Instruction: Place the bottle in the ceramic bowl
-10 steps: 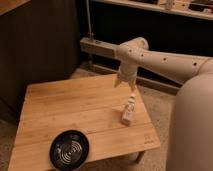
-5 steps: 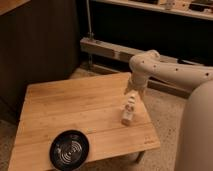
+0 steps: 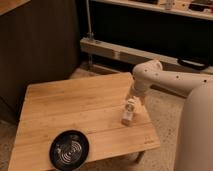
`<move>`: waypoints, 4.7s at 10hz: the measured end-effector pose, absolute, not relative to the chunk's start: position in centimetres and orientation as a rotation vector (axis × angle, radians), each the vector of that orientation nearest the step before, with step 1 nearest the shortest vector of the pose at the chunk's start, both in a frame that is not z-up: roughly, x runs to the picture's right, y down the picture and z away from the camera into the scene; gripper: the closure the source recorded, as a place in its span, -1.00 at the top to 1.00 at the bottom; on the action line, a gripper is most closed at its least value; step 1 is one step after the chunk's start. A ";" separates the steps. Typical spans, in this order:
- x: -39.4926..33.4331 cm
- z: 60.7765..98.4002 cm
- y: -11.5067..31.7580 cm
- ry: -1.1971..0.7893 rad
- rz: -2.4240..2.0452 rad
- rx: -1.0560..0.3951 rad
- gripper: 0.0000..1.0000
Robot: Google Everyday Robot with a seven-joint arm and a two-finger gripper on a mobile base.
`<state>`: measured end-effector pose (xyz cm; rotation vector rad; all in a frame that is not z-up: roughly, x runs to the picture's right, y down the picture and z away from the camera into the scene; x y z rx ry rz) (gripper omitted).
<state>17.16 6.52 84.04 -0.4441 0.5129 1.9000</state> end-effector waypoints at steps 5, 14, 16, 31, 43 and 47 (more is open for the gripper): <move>15.7 86.7 8.3 0.558 1.897 -0.463 0.30; 14.6 89.2 10.8 0.655 1.881 -0.456 -0.07; 14.2 89.2 10.6 0.650 1.870 -0.468 -0.52; -14.9 70.1 11.5 0.117 0.966 -0.564 -1.00; -18.9 65.1 14.2 0.012 0.702 -0.621 -1.00; -21.2 63.0 16.1 -0.020 0.634 -0.605 -1.00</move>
